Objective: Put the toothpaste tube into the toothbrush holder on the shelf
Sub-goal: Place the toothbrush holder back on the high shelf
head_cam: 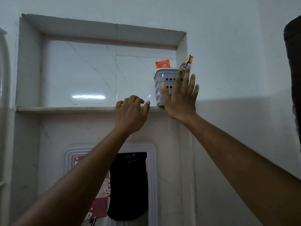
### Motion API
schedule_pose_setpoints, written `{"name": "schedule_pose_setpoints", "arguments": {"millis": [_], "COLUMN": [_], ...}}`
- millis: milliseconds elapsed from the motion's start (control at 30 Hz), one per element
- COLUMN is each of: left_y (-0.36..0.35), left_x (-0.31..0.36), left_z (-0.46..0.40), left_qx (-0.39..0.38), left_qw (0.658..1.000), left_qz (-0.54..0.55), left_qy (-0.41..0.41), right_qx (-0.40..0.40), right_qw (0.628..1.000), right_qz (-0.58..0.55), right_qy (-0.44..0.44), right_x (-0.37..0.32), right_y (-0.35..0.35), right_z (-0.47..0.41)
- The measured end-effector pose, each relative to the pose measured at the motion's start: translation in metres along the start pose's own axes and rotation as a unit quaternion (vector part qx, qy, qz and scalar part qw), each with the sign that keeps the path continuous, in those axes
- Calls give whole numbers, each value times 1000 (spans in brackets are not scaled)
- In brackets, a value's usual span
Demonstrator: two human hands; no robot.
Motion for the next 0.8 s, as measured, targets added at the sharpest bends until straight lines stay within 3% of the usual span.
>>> {"name": "schedule_pose_setpoints", "arguments": {"millis": [233, 400, 667, 800], "left_y": [7, 17, 41, 63], "left_x": [-6, -5, 11, 21], "left_z": [8, 11, 30, 48], "left_qx": [-37, -63, -39, -19], "left_qw": [999, 998, 993, 991], "left_qz": [6, 29, 110, 131], "left_qy": [-10, -6, 10, 1], "right_qx": [-113, -143, -15, 7], "right_qw": [993, 990, 991, 976], "right_qz": [4, -7, -133, -216], "right_qy": [14, 11, 17, 10], "right_x": [18, 19, 10, 8], "right_y": [-13, -1, 29, 47], "right_z": [28, 28, 52, 63]}}
Point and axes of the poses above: each hand's wrist, its own z-axis away from the middle knuckle, its own y-axis out of the back of the hand, x = y × z, the point moved 1 cm from there along -z, towards the middle knuckle, and after that the axes turned 7 degrees about -x, right-handed, at the moved point
